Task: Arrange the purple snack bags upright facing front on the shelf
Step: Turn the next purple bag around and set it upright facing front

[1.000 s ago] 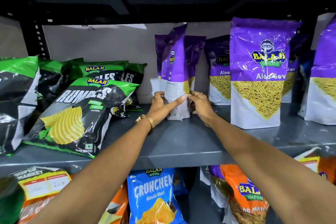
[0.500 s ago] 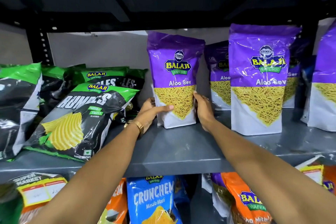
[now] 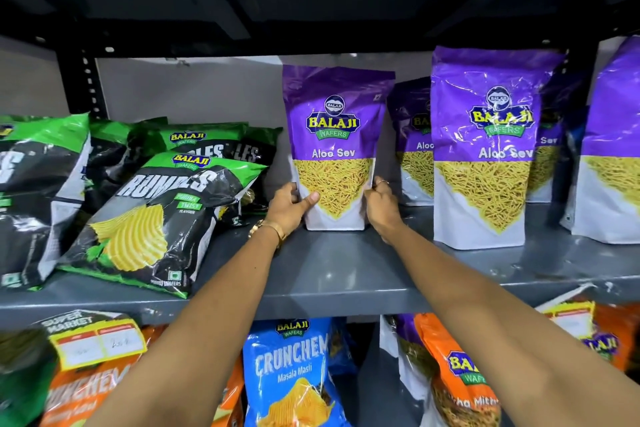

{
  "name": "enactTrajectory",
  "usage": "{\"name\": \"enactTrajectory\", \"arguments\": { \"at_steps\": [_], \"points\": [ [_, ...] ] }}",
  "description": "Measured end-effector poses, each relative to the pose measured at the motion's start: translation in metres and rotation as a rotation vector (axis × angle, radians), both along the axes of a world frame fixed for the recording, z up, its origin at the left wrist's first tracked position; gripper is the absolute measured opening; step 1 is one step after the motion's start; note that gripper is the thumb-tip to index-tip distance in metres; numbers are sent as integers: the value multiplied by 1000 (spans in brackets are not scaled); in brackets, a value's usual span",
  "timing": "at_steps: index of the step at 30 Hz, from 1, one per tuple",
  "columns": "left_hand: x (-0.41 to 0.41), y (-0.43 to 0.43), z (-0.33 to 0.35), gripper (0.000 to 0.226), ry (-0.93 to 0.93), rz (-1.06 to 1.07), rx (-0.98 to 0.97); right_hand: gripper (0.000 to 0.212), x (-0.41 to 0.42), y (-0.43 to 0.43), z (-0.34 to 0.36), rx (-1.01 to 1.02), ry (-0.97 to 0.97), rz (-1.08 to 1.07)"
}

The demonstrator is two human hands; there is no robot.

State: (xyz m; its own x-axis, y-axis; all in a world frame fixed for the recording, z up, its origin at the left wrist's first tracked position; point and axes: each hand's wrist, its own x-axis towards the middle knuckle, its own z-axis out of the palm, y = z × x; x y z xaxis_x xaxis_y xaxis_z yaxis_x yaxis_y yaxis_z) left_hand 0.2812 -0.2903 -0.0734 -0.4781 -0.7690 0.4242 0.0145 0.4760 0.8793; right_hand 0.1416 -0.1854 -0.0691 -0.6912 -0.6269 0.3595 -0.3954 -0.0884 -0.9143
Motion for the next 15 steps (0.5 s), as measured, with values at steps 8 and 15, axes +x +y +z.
{"name": "enactTrajectory", "arguments": {
  "at_steps": [8, 15],
  "points": [
    [32, 12, 15, 25, -101, -218, 58, 15, 17, 38, 7, 177, 313, -78],
    [54, 23, 8, 31, -71, -284, 53, 27, 29, 59, -1, 232, 518, -152]
  ]
}}
